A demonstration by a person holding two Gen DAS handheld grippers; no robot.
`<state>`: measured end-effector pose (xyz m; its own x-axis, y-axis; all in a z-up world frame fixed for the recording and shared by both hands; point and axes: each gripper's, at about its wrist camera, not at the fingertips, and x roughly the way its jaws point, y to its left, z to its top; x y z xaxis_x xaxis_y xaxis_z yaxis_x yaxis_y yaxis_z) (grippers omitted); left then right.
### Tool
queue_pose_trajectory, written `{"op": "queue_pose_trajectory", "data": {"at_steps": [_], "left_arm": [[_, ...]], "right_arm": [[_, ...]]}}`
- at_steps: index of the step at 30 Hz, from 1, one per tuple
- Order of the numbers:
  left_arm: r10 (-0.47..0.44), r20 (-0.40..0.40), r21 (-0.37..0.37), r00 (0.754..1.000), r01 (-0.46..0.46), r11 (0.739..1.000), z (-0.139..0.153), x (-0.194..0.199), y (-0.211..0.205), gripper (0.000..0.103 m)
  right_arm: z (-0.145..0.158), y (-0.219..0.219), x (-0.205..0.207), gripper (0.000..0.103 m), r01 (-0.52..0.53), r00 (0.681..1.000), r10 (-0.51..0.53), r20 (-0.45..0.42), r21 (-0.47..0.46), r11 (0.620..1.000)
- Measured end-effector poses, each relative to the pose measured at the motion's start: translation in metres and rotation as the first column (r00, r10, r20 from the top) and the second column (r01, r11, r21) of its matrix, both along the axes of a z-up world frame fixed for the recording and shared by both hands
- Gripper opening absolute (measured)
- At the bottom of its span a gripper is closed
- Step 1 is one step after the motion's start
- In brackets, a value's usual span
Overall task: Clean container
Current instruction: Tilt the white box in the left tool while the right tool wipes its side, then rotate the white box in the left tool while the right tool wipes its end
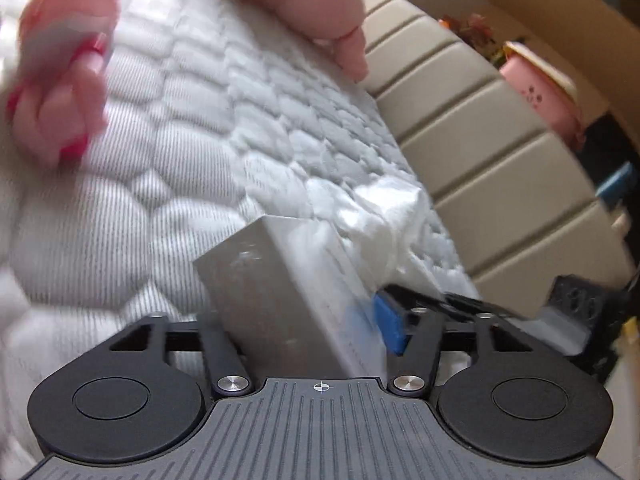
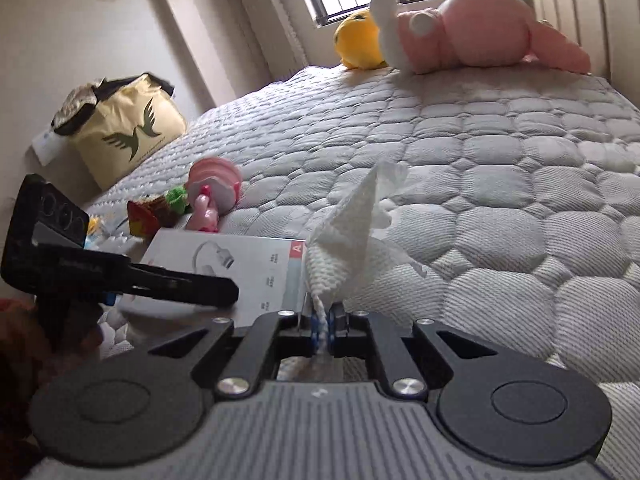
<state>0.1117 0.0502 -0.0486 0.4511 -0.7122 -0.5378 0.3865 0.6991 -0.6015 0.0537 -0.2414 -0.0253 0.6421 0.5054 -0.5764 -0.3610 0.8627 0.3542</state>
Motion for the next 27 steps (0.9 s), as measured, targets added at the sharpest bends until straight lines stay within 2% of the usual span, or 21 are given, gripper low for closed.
{"op": "queue_pose_trajectory", "data": {"at_steps": [1, 2, 3, 4, 5, 6, 7, 8, 9, 11, 15, 20, 22, 25, 27], "left_arm": [[-0.012, 0.106, 0.064, 0.994, 0.005, 0.998, 0.006, -0.005, -0.008, 0.061], [-0.036, 0.217, 0.136, 0.975, 0.006, 0.991, 0.011, -0.012, -0.017, 0.06], [-0.096, 0.366, 0.248, 0.926, 0.002, 0.969, 0.015, -0.027, -0.032, 0.06], [-0.171, 0.496, 0.356, 0.851, -0.02, 0.934, 0.019, -0.042, -0.047, 0.06], [-0.259, 0.601, 0.455, 0.756, -0.057, 0.889, 0.021, -0.058, -0.061, 0.06], [-0.363, 0.665, 0.545, 0.652, -0.092, 0.833, 0.016, -0.076, -0.075, 0.06], [-0.451, 0.69, 0.607, 0.566, -0.113, 0.787, 0.008, -0.09, -0.085, 0.058], [-0.516, 0.694, 0.649, 0.502, -0.128, 0.75, 0.0, -0.102, -0.091, 0.057], [-0.555, 0.685, 0.677, 0.472, -0.132, 0.724, -0.008, -0.108, -0.093, 0.057], [-0.573, 0.662, 0.698, 0.483, -0.119, 0.706, -0.019, -0.111, -0.091, 0.057], [-0.522, 0.641, 0.682, 0.562, -0.105, 0.724, -0.027, -0.106, -0.076, 0.057], [-0.39, 0.628, 0.576, 0.674, -0.064, 0.815, -0.009, -0.095, -0.055, 0.057], [-0.357, 0.609, 0.55, 0.708, -0.052, 0.834, -0.008, -0.091, -0.046, 0.057], [-0.322, 0.585, 0.527, 0.745, -0.047, 0.849, -0.009, -0.086, -0.035, 0.057], [-0.304, 0.579, 0.509, 0.756, -0.045, 0.859, -0.009, -0.084, -0.029, 0.057]], "right_arm": [[0.002, -0.007, -0.001, 0.006, 0.022, 1.0, -0.022, 0.005, 0.014, 1.0], [0.003, -0.013, -0.002, 0.006, 0.043, 0.999, -0.044, 0.011, 0.028, 0.999], [0.005, -0.02, -0.003, 0.006, 0.065, 0.998, -0.066, 0.016, 0.042, 0.997], [0.01, -0.027, -0.004, 0.006, 0.088, 0.996, -0.089, 0.028, 0.059, 0.994], [0.015, -0.032, -0.005, 0.006, 0.099, 0.994, -0.103, 0.043, 0.076, 0.992], [0.02, -0.035, -0.008, 0.006, 0.104, 0.992, -0.11, 0.061, 0.09, 0.99], [0.027, -0.037, -0.01, 0.006, 0.106, 0.99, -0.115, 0.083, 0.104, 0.989], [0.035, -0.038, -0.012, 0.006, 0.101, 0.988, -0.113, 0.107, 0.117, 0.988], [0.043, -0.037, -0.015, 0.006, 0.094, 0.985, -0.111, 0.131, 0.13, 0.987], [0.044, -0.023, -0.019, 0.006, 0.041, 0.989, -0.058, 0.136, 0.126, 0.991], [0.045, 0.007, -0.026, 0.006, -0.07, 0.989, 0.054, 0.138, 0.115, 0.991], [0.047, 0.044, -0.034, 0.006, -0.207, 0.972, 0.192, 0.138, 0.1, 0.973], [0.047, 0.059, -0.037, 0.006, -0.261, 0.959, 0.247, 0.138, 0.094, 0.961], [0.035, 0.051, -0.032, 0.006, -0.202, 0.977, 0.194, 0.091, 0.09, 0.975], [0.03, 0.035, -0.029, 0.006, -0.152, 0.987, 0.145, 0.069, 0.104, 0.983]]}}
